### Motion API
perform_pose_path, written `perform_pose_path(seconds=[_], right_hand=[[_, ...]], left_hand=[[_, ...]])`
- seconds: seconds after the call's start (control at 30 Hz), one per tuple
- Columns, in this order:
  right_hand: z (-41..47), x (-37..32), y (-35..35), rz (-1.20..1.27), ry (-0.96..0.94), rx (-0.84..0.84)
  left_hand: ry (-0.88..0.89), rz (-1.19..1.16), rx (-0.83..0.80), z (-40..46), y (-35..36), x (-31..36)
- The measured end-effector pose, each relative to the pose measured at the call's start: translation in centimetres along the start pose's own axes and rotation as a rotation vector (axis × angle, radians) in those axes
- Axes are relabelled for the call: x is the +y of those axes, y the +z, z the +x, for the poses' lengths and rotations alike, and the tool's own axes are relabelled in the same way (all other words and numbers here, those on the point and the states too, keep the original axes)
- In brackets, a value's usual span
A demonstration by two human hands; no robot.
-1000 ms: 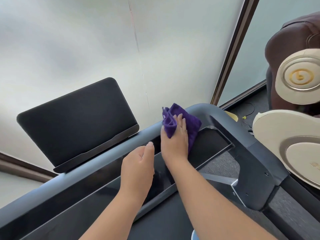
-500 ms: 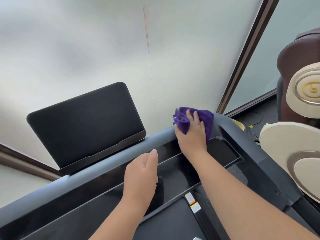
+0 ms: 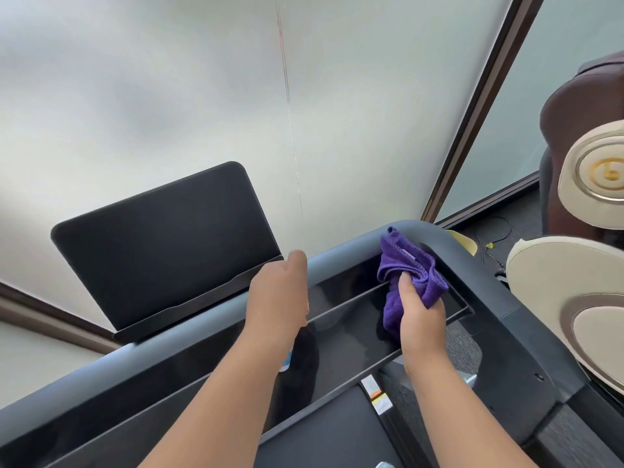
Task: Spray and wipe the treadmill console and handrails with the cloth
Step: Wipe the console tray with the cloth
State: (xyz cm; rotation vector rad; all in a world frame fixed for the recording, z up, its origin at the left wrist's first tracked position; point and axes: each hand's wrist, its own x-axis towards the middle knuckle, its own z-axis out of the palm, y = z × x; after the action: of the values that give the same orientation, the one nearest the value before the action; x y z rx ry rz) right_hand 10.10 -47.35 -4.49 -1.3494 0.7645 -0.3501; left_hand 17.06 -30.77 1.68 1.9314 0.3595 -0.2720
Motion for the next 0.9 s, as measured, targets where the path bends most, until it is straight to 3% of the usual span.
perform_pose_path(seconds=[0.2, 0.33, 0.43, 0.6, 0.9], right_hand=[[-0.1, 0.0, -0.2, 0.101, 0.032, -0.002], [-0.2, 0.1, -0.2, 0.101, 0.027, -0.014], [-0.1, 0.3, -0.3, 0.089, 0.03, -0.009], [-0.3, 0.4, -0.4, 0.072, 0.03, -0.02], [-1.3, 1.0, -0.1, -0.036, 0.009, -0.017]], left_hand=[[-0.075, 0.055, -0.046, 0.2, -0.6, 1.5], [0.115, 0.191, -0.054, -1.2, -1.0, -0.4], [0.158, 0.253, -0.016, -2.1, -2.0, -2.9], [0.055, 0.228, -0.006, -4.4, -3.5, -5.8], [0.07, 0.218, -0.141, -7.9, -3.0, -7.2]])
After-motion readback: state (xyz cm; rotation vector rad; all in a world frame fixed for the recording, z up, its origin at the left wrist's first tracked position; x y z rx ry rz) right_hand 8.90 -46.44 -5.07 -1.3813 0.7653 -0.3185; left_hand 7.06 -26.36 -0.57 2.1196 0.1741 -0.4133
